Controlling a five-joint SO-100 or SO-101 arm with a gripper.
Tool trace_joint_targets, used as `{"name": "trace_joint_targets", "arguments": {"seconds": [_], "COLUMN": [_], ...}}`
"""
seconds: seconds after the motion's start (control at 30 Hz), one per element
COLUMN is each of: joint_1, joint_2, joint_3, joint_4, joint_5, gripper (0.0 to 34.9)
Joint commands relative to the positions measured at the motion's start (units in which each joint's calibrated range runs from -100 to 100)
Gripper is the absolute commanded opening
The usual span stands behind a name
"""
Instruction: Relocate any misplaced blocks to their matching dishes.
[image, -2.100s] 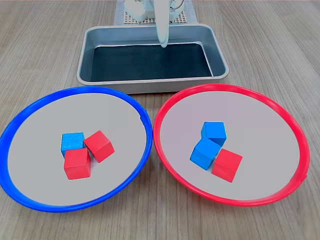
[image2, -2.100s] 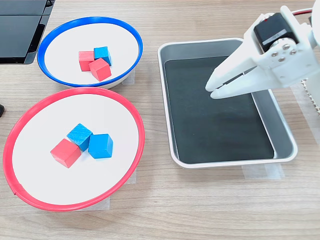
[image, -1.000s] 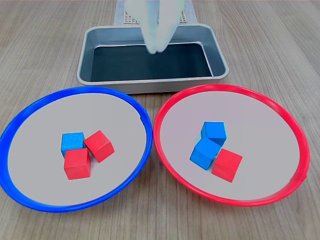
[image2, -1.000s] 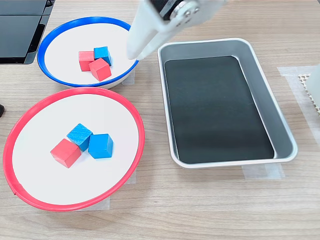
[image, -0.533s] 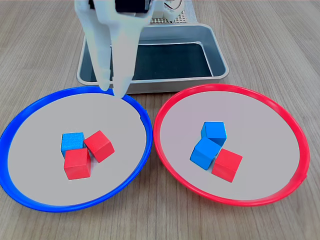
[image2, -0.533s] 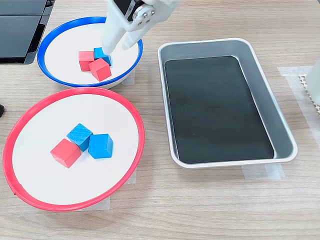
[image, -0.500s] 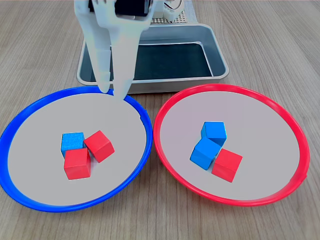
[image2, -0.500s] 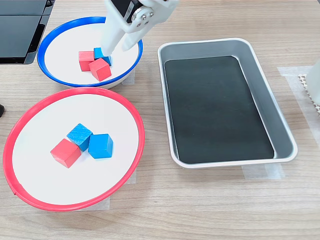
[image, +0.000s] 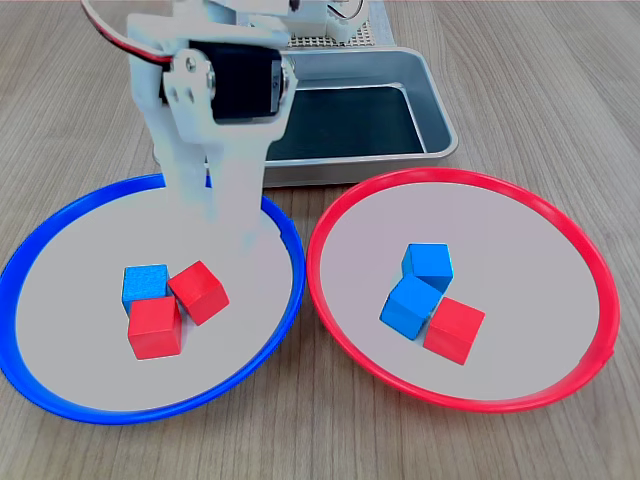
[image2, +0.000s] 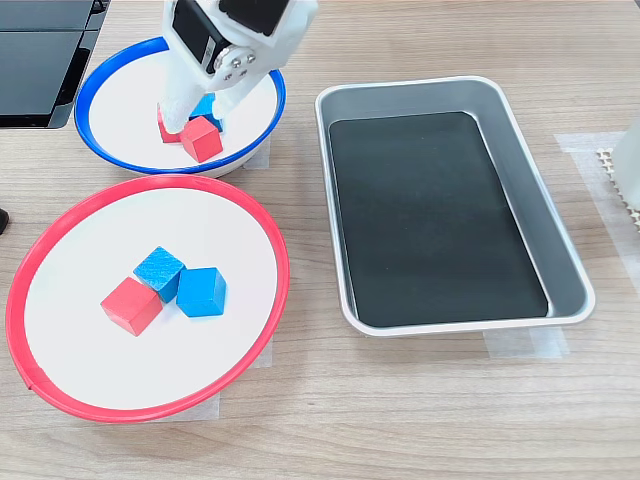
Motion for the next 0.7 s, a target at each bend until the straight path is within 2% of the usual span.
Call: {"name": "trace_joint_targets", "arguments": {"seconds": [0.0,0.3,0.67], "joint_1": [0.7,0.7,1.0], "joint_2": [0.7,3.5,8.8], "joint_3": [-3.4,-5.1,-9.8], "joint_4": [-0.1,0.3,1.7], "joint_5": [0.7,1.1,1.2], "gripper": [14.3,14.5,12.8]}}
